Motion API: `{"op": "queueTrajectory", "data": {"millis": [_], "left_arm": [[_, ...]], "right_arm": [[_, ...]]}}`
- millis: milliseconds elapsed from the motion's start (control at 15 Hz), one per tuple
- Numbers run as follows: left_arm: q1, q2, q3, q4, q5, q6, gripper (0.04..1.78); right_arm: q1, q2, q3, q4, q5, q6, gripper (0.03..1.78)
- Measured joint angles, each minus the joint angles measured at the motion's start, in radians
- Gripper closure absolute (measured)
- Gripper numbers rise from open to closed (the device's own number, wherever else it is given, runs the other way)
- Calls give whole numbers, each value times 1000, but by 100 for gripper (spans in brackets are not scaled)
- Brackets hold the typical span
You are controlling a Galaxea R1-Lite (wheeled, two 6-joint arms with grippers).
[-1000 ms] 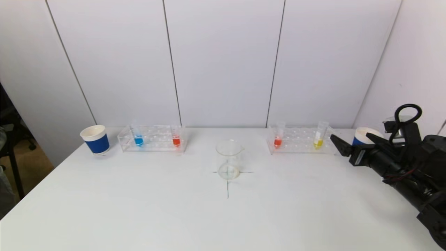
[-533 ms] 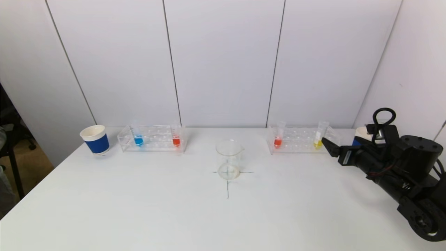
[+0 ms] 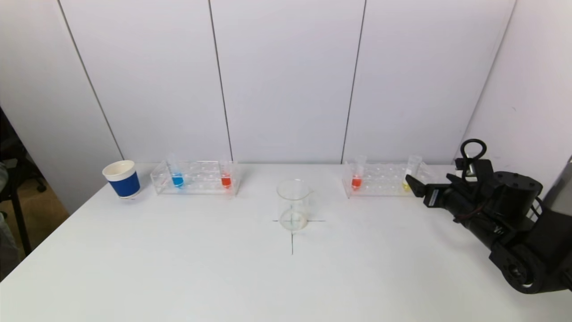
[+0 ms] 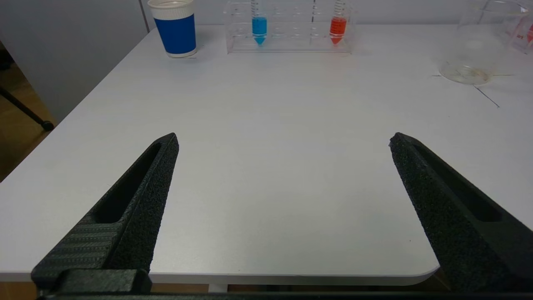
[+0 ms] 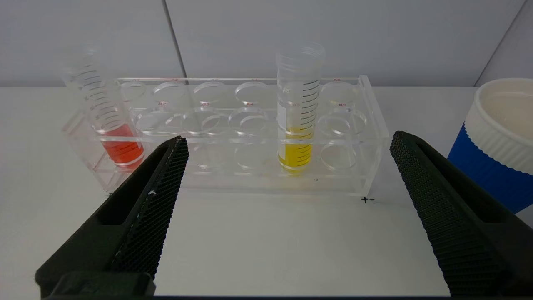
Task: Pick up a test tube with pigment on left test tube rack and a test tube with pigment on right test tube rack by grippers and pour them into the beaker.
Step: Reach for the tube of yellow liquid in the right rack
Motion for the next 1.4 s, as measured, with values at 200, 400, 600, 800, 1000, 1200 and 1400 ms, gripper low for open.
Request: {"op": "queueTrajectory", "data": {"millis": [200, 400, 600, 800, 1000, 1200, 1400], "left_arm": [[0, 0, 0, 0, -1, 0, 5], [0, 0, 0, 0, 0, 0, 5], [0, 0, 0, 0, 0, 0, 5], [0, 0, 0, 0, 0, 0, 5], [0, 0, 0, 0, 0, 0, 5], [0, 0, 0, 0, 0, 0, 5], [0, 0, 0, 0, 0, 0, 5]], "right_arm": [[-1, 42, -49, 0, -27, 2, 5], [0, 76, -84, 0, -30, 2, 5], [-1, 92, -108, 0, -31, 0, 5], [0, 103, -125, 0, -31, -1, 5], [-1, 111, -138, 1, -30, -2, 5], [-4, 125, -167, 0, -30, -2, 5], [-10, 144, -204, 0, -29, -3, 5]]}}
